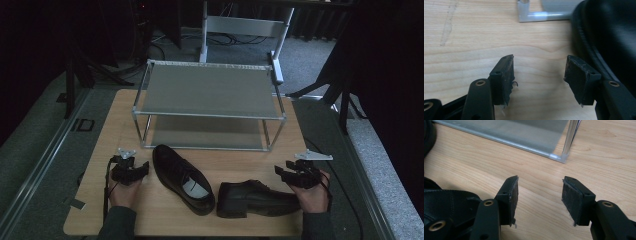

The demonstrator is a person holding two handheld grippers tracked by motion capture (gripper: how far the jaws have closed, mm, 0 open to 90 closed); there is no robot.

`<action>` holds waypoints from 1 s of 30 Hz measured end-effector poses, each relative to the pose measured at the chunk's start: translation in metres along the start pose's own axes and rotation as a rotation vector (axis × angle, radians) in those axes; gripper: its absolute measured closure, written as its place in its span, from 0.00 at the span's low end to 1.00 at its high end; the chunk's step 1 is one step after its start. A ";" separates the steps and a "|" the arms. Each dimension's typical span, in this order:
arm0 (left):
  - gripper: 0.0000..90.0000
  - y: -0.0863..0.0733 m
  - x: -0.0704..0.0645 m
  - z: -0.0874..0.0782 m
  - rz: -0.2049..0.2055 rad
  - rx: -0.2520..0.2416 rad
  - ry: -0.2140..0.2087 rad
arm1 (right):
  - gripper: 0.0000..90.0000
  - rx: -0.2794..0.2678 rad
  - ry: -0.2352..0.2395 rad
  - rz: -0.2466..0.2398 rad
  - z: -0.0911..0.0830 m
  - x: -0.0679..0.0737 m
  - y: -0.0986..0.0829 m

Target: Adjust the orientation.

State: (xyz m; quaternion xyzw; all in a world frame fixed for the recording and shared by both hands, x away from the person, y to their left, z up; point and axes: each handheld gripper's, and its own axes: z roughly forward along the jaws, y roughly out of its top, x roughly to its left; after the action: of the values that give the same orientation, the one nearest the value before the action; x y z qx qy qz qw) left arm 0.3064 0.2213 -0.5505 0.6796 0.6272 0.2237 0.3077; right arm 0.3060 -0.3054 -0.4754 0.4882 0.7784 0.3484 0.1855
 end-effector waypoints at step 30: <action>0.26 0.006 -0.122 -0.075 0.214 -0.100 -0.186 | 0.46 -0.022 -0.016 -0.011 -0.012 0.003 0.004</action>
State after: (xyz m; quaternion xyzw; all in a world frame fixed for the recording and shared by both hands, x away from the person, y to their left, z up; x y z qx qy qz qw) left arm 0.2449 0.1106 -0.4831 0.7441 0.5081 0.2224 0.3724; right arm 0.2997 -0.3058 -0.4643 0.4844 0.7759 0.3519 0.1988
